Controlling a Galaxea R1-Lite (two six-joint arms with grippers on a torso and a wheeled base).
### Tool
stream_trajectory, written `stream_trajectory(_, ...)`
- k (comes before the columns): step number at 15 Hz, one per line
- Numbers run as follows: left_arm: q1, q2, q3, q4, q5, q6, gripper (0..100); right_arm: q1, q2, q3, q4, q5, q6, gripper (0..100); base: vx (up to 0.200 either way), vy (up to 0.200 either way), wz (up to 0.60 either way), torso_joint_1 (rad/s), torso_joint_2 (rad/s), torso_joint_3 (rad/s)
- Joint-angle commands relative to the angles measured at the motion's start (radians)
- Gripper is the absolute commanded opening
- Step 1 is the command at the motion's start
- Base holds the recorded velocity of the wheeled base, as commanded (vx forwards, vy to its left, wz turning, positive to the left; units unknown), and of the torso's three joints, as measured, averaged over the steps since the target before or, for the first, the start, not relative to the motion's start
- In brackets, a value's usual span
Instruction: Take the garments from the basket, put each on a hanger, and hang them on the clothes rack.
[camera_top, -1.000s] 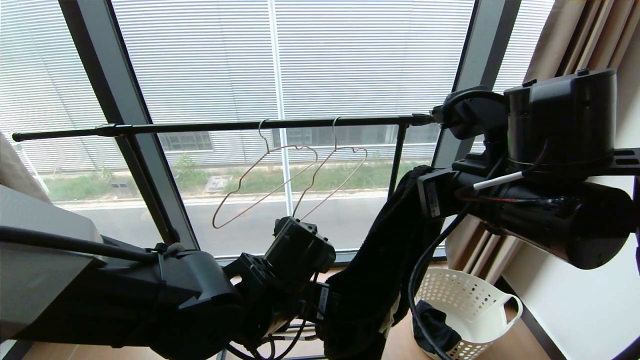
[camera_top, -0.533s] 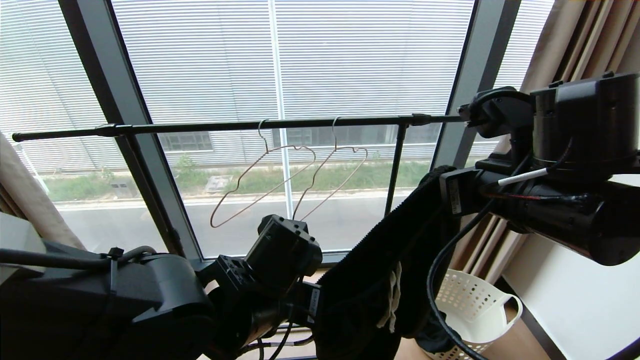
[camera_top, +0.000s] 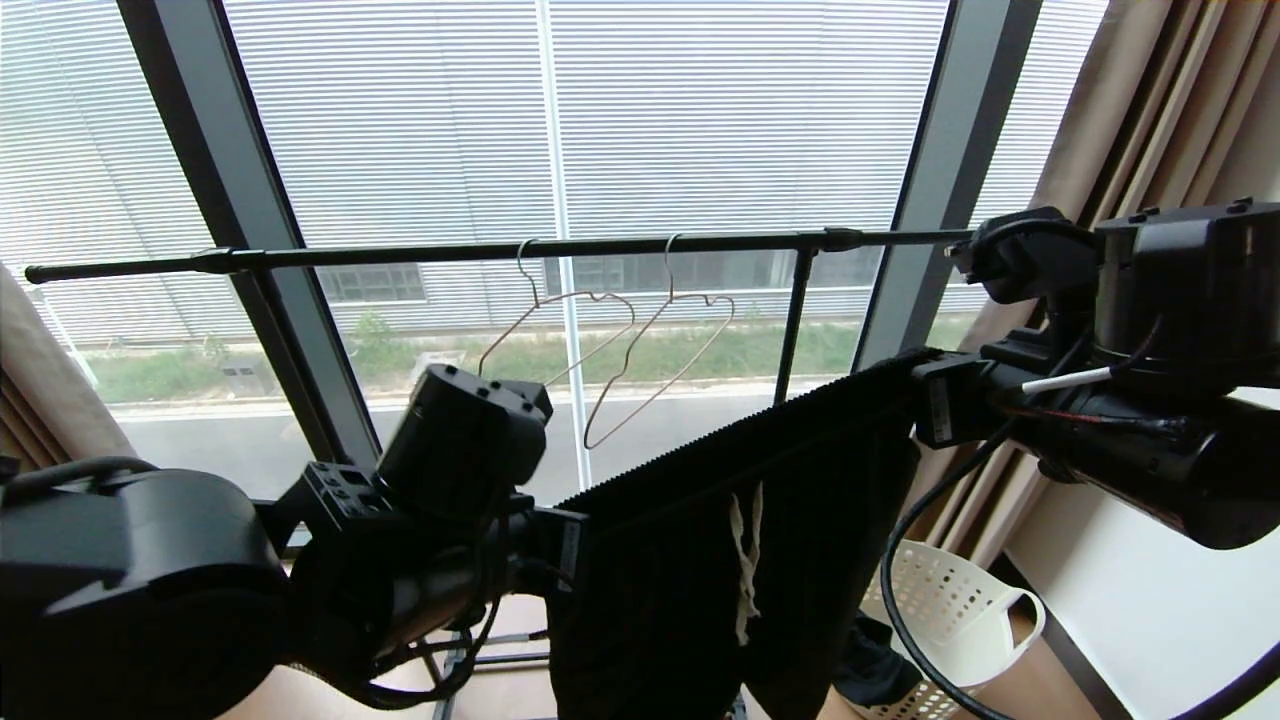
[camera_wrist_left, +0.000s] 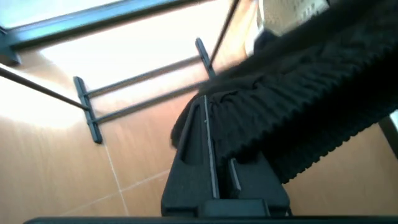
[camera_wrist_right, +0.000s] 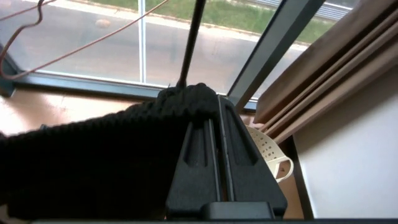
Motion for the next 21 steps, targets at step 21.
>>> stream_trajectory(21,0.154,-0.13,0.026,-0.035,-0.276,0.188,0,0.008,-0.183,0.235,-0.019,0.229,0.084,0,0.0,0.0,0.0,0.0,0.0,0.0)
